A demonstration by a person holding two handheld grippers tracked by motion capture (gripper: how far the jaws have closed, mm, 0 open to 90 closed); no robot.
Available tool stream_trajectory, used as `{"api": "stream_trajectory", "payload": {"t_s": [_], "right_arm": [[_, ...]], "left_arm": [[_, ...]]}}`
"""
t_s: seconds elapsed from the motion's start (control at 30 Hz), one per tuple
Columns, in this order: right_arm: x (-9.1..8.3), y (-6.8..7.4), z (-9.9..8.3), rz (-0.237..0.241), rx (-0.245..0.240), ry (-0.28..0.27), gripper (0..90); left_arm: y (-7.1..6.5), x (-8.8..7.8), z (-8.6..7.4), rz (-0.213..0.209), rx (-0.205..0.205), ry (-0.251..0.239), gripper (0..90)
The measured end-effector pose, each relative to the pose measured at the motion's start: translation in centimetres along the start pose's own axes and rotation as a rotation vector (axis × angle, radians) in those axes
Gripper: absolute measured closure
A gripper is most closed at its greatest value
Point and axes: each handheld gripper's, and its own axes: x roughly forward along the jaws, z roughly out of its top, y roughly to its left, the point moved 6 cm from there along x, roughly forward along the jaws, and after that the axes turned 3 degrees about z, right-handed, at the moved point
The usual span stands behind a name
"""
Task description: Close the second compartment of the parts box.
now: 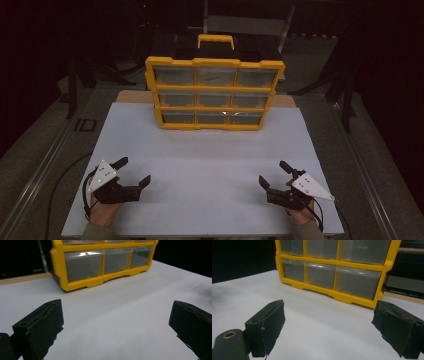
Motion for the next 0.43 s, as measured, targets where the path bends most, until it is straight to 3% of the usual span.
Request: {"api": "stream_trajectory", "payload": {"t_s": [0.17,0.43], "right_arm": [[0.13,0.05,0.03,0.006,-0.006,-0.004,10.3],[0.23,0.0,-0.04,0.004,-0.005,-0.001,10.3]], "left_arm": [[0.28,-0.4,0.33,0.012,-0.012,-0.032,0.1],[-0.08,-0.46,0.58,0.005,0.003,-0.044,0.1]]}}
